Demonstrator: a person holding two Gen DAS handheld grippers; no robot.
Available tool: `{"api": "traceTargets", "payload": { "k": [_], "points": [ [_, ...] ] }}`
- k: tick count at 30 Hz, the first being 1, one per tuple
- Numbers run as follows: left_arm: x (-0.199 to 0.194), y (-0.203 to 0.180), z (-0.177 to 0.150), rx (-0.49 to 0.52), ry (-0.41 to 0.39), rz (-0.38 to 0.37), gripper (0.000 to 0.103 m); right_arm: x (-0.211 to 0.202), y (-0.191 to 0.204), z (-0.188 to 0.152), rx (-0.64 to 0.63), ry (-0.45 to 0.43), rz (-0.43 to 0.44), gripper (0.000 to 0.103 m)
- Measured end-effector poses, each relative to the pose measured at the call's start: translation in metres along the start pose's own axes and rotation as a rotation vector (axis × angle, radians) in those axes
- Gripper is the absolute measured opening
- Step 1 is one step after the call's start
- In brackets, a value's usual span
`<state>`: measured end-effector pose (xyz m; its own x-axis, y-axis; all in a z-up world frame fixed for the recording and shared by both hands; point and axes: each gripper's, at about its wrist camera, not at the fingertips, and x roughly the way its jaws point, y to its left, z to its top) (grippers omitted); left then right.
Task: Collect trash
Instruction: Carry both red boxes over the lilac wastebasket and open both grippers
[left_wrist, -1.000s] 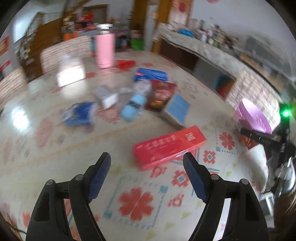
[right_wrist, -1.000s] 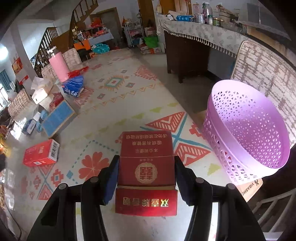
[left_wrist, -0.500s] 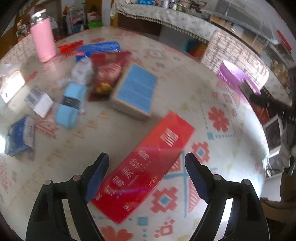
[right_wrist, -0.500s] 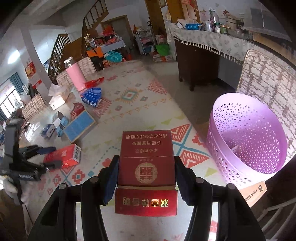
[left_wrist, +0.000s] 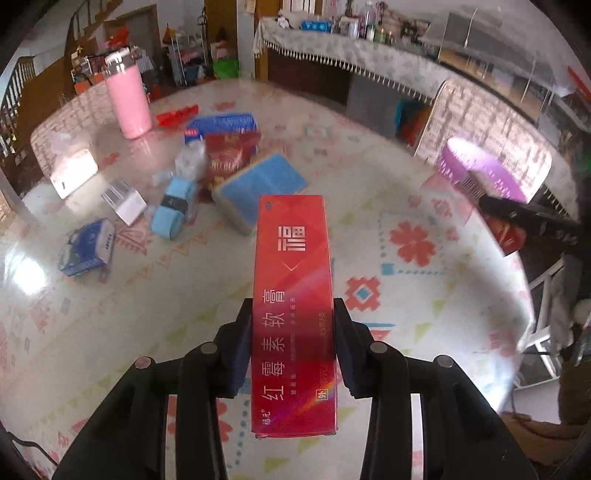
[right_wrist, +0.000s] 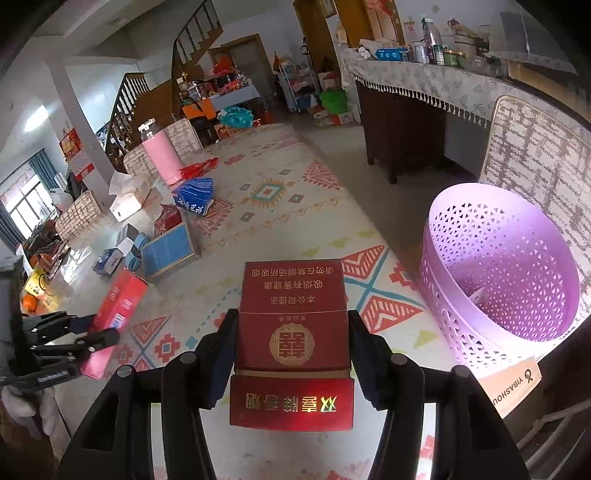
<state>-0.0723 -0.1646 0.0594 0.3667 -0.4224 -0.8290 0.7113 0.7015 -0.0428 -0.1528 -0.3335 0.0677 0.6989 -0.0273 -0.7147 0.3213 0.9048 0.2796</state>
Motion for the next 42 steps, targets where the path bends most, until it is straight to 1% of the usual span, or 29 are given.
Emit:
{"api": "traceTargets", "payload": {
  "k": [3, 6, 12, 18, 20, 28, 30, 34, 36, 38, 40, 42],
  "points": [
    [-0.015, -0.015, 0.008, 0.017, -0.033, 0.008, 0.039, -0.006, -0.003, 0.002, 0.001, -0.015, 0.01, 0.061],
    [-0.022, -0.028, 0.019, 0.03, -0.056, 0.006, 0.039, -0.014, -0.011, 0.006, 0.009, -0.038, 0.012, 0.061],
    [-0.015, -0.068, 0.051, 0.063, -0.083, -0.025, 0.039, -0.034, -0.046, 0.016, 0.055, -0.084, 0.0, 0.061],
    [0.007, -0.12, 0.092, 0.105, -0.083, -0.098, 0.039, -0.055, -0.092, 0.029, 0.099, -0.136, -0.053, 0.061],
    [0.016, -0.139, 0.106, 0.123, -0.082, -0.118, 0.039, -0.06, -0.113, 0.034, 0.126, -0.151, -0.073, 0.061],
    [0.057, -0.214, 0.161, 0.154, -0.044, -0.25, 0.039, -0.062, -0.173, 0.044, 0.21, -0.166, -0.116, 0.061],
    [0.066, -0.228, 0.172, 0.154, -0.038, -0.269, 0.039, -0.064, -0.187, 0.046, 0.229, -0.169, -0.123, 0.061],
    [0.083, -0.255, 0.192, 0.164, -0.043, -0.289, 0.039, -0.065, -0.204, 0.051, 0.248, -0.181, -0.145, 0.061],
    [0.091, -0.264, 0.199, 0.171, -0.039, -0.3, 0.047, -0.063, -0.212, 0.053, 0.255, -0.185, -0.154, 0.063],
    [0.095, -0.268, 0.203, 0.162, -0.046, -0.296, 0.067, -0.061, -0.22, 0.054, 0.274, -0.181, -0.158, 0.063],
    [0.094, -0.268, 0.203, 0.149, -0.063, -0.278, 0.072, -0.06, -0.224, 0.052, 0.296, -0.181, -0.147, 0.069],
    [0.091, -0.266, 0.199, 0.15, -0.063, -0.258, 0.075, -0.061, -0.223, 0.048, 0.296, -0.186, -0.14, 0.071]
  ]
}}
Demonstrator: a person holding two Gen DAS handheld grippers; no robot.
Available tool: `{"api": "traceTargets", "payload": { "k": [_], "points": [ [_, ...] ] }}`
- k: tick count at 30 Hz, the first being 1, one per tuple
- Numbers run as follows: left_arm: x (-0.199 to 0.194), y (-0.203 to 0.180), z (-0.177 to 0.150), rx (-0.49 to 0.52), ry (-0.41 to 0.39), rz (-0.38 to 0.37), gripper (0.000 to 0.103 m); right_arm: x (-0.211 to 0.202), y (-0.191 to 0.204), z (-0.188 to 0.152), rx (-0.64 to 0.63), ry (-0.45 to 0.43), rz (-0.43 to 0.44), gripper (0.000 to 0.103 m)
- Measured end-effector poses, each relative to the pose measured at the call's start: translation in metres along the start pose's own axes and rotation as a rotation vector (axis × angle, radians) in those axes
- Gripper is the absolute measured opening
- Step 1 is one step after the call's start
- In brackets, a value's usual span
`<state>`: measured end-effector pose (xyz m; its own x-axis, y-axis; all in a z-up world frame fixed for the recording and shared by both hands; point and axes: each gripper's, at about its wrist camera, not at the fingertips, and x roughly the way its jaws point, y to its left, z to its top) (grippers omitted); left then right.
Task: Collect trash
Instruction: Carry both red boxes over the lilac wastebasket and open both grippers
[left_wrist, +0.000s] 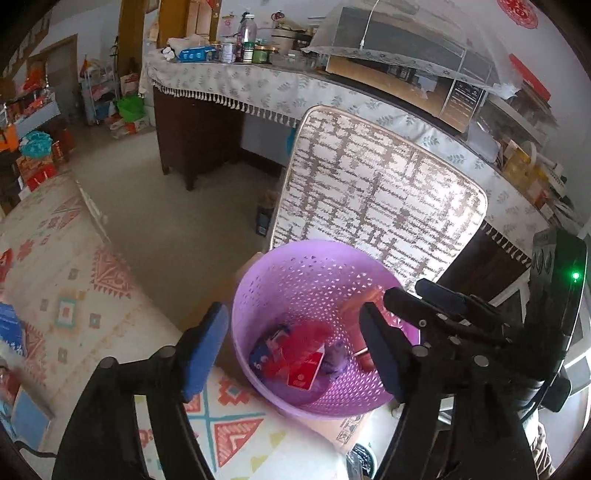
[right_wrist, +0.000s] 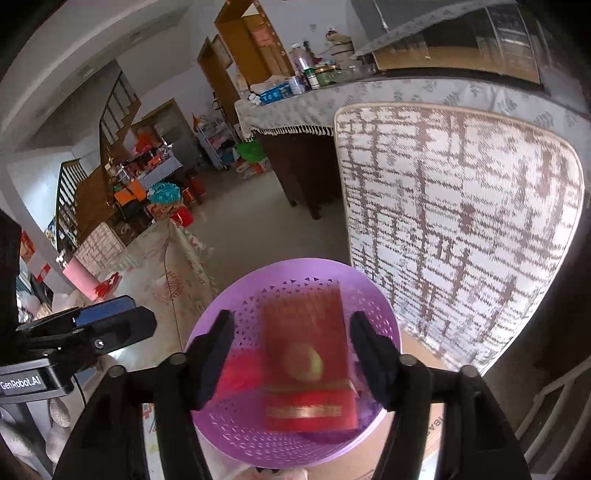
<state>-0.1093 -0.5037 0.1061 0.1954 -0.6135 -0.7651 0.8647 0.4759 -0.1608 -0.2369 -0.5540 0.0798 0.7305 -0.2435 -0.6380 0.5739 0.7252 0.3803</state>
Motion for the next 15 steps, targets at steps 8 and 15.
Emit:
{"api": "traceTargets", "payload": {
  "k": [8, 15],
  "points": [
    [-0.032, 0.015, -0.036, -0.016, 0.019, 0.038, 0.078, -0.011, 0.015, -0.014, -0.024, 0.006, 0.046, 0.074],
    [-0.076, 0.04, -0.074, -0.05, -0.022, 0.104, 0.078, -0.027, 0.049, -0.027, -0.08, -0.014, 0.089, 0.079]
  ]
}}
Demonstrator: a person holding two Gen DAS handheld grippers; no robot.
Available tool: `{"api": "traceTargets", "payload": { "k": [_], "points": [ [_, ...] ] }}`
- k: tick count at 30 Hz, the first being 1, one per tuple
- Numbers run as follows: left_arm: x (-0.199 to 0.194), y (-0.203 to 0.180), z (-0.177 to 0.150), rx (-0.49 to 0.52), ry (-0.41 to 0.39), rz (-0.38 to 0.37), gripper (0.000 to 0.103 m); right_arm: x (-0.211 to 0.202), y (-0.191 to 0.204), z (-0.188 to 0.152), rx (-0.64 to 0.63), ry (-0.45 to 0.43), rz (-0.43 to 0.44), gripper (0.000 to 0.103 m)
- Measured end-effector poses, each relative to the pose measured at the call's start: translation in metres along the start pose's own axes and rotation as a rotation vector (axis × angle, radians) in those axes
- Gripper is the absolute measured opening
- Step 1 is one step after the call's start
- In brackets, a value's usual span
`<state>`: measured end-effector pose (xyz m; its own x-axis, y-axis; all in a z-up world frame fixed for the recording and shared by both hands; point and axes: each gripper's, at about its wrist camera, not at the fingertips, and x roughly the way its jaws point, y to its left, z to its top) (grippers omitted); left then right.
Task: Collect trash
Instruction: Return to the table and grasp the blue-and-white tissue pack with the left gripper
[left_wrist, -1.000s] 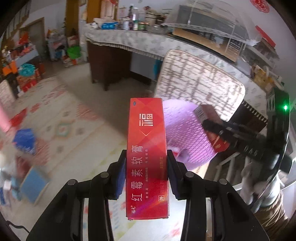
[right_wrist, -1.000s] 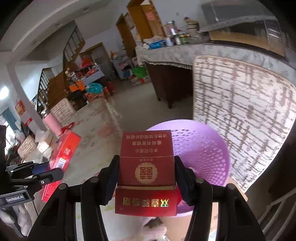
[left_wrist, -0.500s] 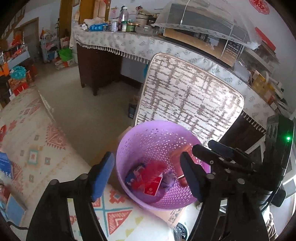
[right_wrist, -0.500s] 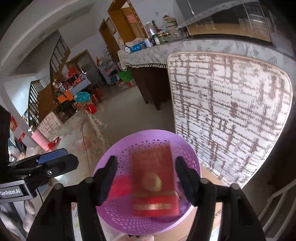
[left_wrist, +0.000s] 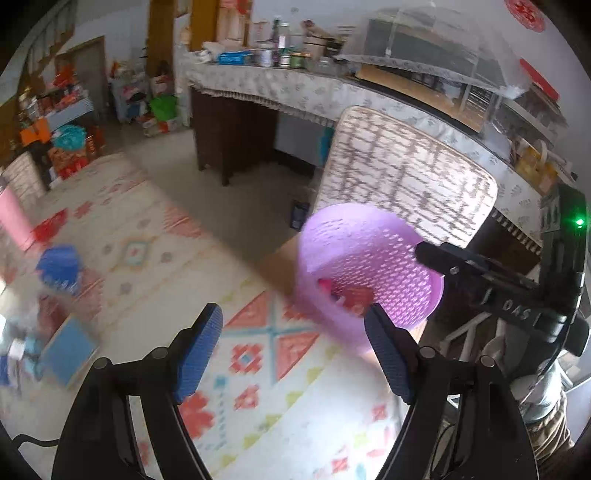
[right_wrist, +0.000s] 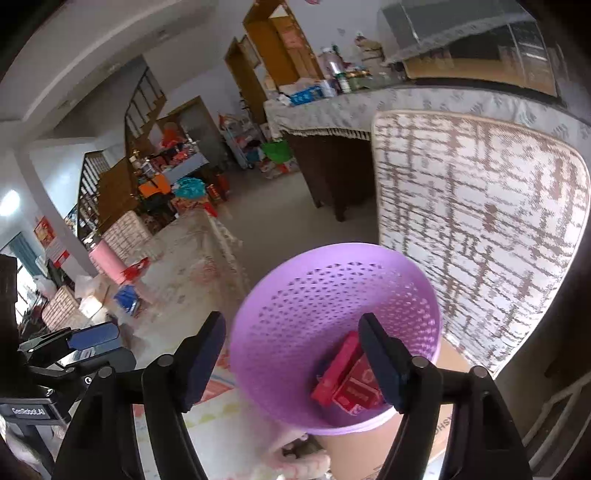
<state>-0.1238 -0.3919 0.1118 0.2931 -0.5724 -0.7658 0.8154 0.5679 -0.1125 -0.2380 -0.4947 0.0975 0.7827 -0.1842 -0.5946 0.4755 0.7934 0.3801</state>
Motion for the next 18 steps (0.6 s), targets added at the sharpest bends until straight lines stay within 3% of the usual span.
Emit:
{"api": "traceTargets", "payload": {
  "k": [3, 14, 18],
  "points": [
    [-0.017, 0.022, -0.018, -0.033, 0.0, 0.05, 0.078, -0.004, 0.02, -0.007, -0.02, -0.007, 0.028, 0.081],
    [-0.083, 0.158, -0.095, -0.289, -0.033, 0.23, 0.078, 0.04, 0.124, -0.059, -0.098, 0.178, 0.174, 0.083],
    [-0.108, 0.202, -0.123, -0.329, -0.058, 0.34, 0.078, 0.054, 0.156, -0.072, -0.134, 0.217, 0.203, 0.084]
  ]
}}
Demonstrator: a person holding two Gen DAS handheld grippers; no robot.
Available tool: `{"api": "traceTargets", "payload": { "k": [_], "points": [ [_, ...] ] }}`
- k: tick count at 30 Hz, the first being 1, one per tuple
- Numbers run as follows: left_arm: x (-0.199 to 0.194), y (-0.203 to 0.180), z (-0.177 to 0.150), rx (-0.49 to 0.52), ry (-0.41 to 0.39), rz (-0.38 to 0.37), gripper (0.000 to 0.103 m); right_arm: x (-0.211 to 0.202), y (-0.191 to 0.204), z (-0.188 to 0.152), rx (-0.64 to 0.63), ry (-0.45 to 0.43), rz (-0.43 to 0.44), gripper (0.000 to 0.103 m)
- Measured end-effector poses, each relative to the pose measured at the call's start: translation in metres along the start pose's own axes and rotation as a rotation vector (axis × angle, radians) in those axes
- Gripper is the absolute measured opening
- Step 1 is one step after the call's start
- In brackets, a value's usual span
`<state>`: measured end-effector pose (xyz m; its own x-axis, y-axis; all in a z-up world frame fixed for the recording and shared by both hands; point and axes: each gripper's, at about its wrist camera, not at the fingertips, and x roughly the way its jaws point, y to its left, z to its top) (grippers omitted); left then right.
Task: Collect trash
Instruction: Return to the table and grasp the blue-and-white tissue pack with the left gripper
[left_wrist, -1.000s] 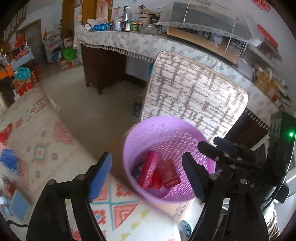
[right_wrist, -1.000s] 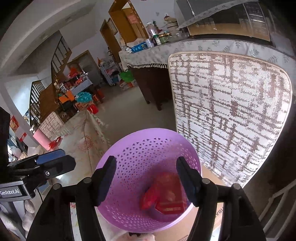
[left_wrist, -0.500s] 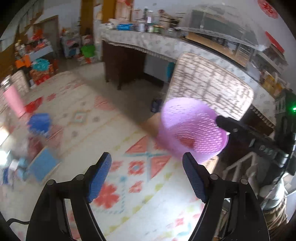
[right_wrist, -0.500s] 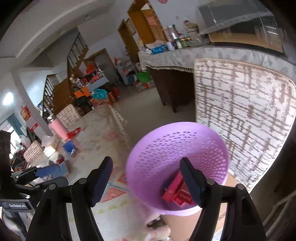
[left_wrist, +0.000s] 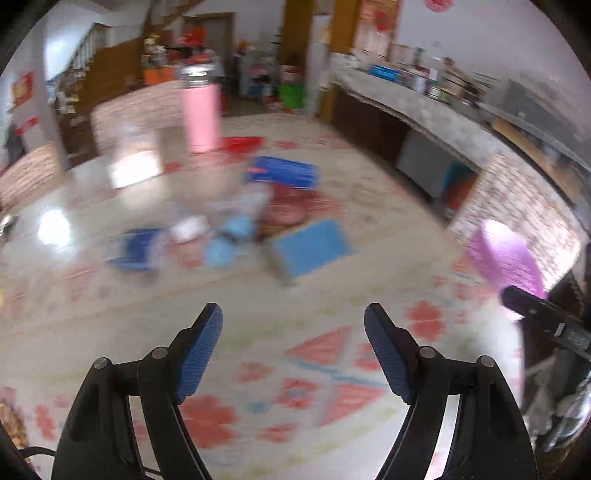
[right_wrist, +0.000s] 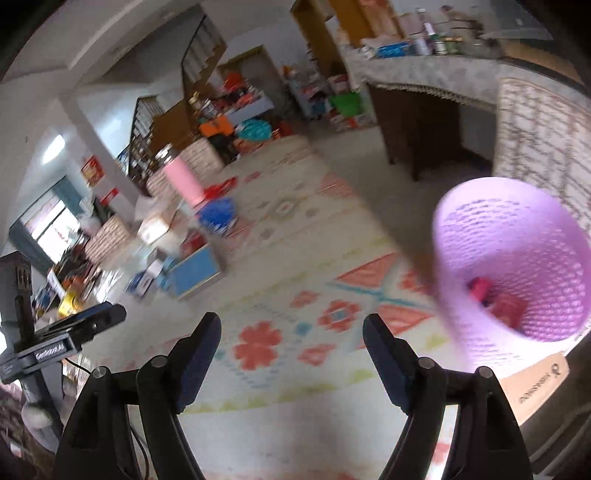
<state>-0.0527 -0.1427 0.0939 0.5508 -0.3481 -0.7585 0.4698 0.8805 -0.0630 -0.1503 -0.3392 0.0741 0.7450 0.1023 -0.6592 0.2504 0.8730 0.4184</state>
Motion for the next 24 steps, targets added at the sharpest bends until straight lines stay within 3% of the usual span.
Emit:
{"api": "traceTargets", "payload": {
  "k": [5, 9, 15, 17, 24],
  "points": [
    [0.005, 0.081, -0.009, -0.137, 0.024, 0.079, 0.078, 0.03, 0.033, -0.007, -0.043, 0.018, 0.026, 0.085],
    [0.02, 0.137, -0.008, -0.277, 0.045, 0.081, 0.078, 0.053, 0.051, -0.013, -0.079, 0.022, 0.047, 0.085],
    [0.051, 0.182, 0.006, -0.403, 0.071, 0.023, 0.078, 0.083, 0.064, -0.017, -0.093, 0.046, 0.066, 0.085],
    [0.061, 0.19, 0.016, -0.416, 0.065, 0.013, 0.078, 0.089, 0.064, -0.018, -0.091, 0.056, 0.066, 0.085],
    [0.103, 0.192, 0.049, -0.309, 0.106, 0.035, 0.079, 0.095, 0.06, -0.019, -0.07, 0.08, 0.079, 0.085]
  ]
}}
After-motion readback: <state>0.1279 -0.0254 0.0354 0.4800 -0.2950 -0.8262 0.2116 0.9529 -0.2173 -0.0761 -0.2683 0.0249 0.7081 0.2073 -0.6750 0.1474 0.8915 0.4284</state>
